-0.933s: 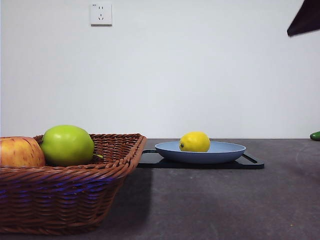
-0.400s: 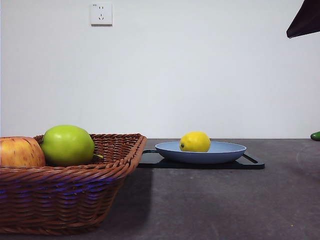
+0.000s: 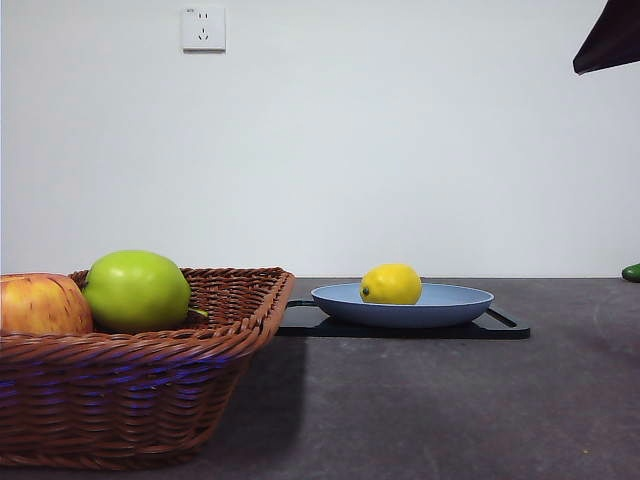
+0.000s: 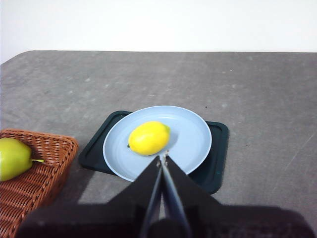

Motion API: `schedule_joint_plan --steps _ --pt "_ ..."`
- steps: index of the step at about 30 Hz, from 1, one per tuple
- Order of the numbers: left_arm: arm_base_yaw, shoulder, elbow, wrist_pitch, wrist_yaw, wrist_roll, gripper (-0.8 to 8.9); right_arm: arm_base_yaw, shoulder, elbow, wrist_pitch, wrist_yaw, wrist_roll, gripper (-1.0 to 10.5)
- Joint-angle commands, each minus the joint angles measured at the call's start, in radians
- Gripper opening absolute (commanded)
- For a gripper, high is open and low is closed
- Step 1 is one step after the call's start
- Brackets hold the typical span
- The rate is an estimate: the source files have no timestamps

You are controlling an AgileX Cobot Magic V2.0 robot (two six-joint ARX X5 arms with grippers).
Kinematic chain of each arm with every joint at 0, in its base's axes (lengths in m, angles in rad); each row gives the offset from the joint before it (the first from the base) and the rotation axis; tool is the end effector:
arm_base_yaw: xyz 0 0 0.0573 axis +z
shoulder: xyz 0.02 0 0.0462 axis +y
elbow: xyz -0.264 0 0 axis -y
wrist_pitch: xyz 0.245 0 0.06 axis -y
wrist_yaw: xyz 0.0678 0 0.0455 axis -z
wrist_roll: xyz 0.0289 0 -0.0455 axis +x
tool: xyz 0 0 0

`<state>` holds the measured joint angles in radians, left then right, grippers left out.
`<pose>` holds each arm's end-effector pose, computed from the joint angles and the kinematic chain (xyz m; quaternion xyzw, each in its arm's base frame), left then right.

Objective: Take the lemon from the basket,put the lemon in the plate,hand out the plate

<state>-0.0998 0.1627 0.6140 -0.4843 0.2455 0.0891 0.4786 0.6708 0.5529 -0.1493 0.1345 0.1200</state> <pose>0.0486 -0.0119 0.3039 0.0427 0.0088 -0.1723 0.9841 0.1408 0.0687 0.2729 0.0184 0.1369 0.1618 0.9771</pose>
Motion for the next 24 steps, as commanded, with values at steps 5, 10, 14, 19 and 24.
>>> schedule_joint_plan --steps 5,10,14,19,24 --pt "0.103 -0.074 -0.164 0.056 -0.009 0.037 0.08 0.007 0.002 0.01 0.009 0.003 0.01 0.0" --pt "0.154 -0.085 -0.343 0.16 -0.01 0.039 0.08 0.007 0.002 0.01 0.009 0.003 0.01 0.0" --pt "0.161 -0.097 -0.451 0.232 -0.019 0.035 0.08 0.007 0.002 0.01 0.009 0.003 0.01 0.0" --pt "0.161 -0.143 -0.546 0.283 -0.116 -0.013 0.08 0.007 0.002 0.01 0.009 0.003 0.01 0.0" --pt "0.161 -0.161 -0.583 0.288 -0.143 -0.021 0.08 0.007 0.002 0.01 0.009 0.003 0.01 0.0"
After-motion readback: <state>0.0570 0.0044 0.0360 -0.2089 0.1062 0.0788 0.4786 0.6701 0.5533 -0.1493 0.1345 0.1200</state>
